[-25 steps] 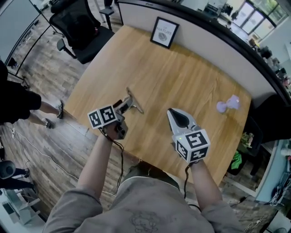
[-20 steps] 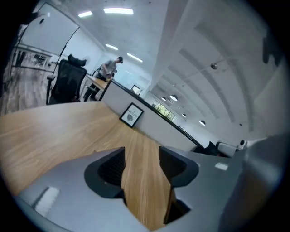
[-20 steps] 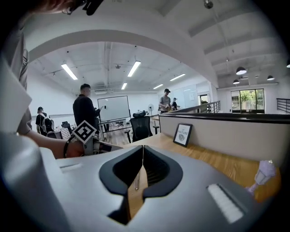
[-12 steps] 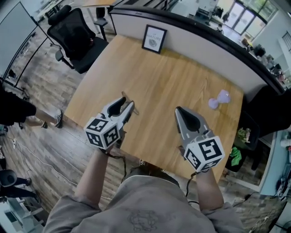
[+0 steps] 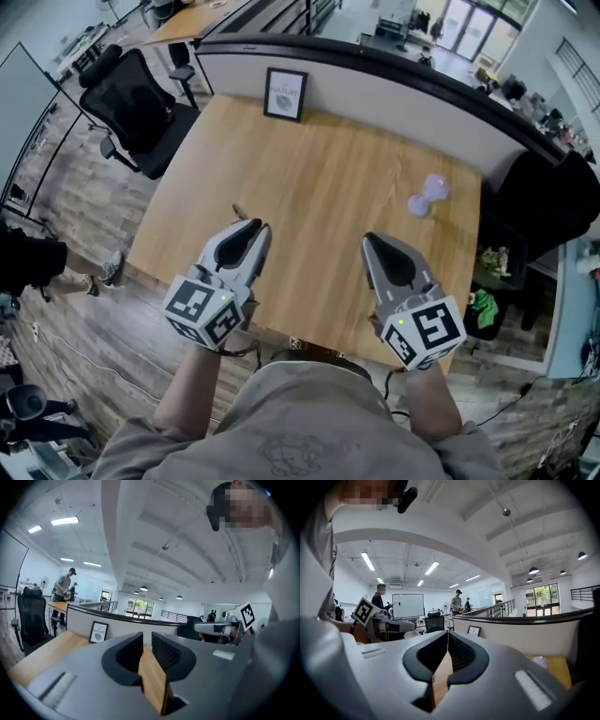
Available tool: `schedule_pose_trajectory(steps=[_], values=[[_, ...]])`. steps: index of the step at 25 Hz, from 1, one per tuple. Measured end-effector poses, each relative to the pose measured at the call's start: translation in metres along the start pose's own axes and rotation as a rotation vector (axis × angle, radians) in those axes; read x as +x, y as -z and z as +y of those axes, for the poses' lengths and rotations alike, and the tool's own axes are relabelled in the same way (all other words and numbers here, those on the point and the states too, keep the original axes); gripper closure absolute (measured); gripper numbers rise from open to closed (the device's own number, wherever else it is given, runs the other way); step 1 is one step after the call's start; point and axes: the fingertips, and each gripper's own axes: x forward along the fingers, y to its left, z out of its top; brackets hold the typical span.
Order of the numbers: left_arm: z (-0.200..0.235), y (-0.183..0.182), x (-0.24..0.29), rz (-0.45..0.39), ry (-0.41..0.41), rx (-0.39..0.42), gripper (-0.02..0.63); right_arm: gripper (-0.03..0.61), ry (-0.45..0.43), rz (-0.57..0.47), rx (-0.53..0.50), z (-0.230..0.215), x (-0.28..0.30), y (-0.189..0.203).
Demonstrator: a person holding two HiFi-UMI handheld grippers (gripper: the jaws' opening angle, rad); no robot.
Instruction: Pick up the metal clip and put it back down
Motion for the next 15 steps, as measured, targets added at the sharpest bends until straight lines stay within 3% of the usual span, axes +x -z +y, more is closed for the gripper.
schedule_pose_trajectory(steps=[3, 8, 15], values=[[-0.019, -0.012, 0.002, -0.025, 0.014, 0.088, 0.576, 0.566, 0.031, -0.013, -0.007, -0.004, -0.017, -0.005], [-0.049, -0.022, 0.008, -0.058, 0.068, 0.122, 0.612, 0.567, 0.05, -0.032, -0.001, -0.01, -0.044, -0.01], [-0.074, -0.017, 0.007, -0.044, 0.083, 0.208, 0.612, 0.567, 0.096, -0.018, 0.007, -0.014, -0.071, -0.002]])
